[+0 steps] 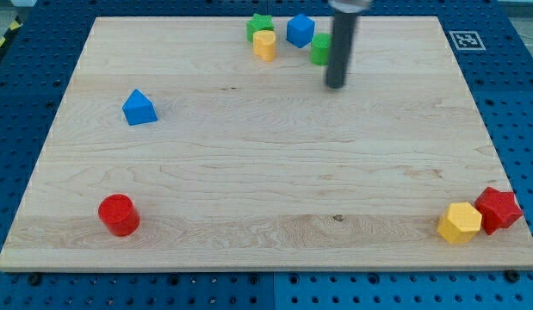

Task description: Move the green circle below the blue cube

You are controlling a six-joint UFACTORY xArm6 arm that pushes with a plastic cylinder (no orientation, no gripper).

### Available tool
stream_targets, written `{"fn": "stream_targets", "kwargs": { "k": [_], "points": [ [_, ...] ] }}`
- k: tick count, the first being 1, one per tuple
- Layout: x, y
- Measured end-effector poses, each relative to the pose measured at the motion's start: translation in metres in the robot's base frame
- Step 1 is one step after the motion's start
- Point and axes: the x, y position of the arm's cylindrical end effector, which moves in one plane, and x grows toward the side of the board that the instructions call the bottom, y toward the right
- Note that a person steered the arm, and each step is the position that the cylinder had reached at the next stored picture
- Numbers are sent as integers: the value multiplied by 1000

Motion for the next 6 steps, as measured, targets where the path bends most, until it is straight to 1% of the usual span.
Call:
{"fn": "stream_targets", "kwargs": {
  "k": [1,2,3,4,5,6],
  "points": [
    [-20,48],
    [-59,12],
    [-77,-20],
    [-77,-40],
    [-77,-43],
    [-77,-26]
  ]
}}
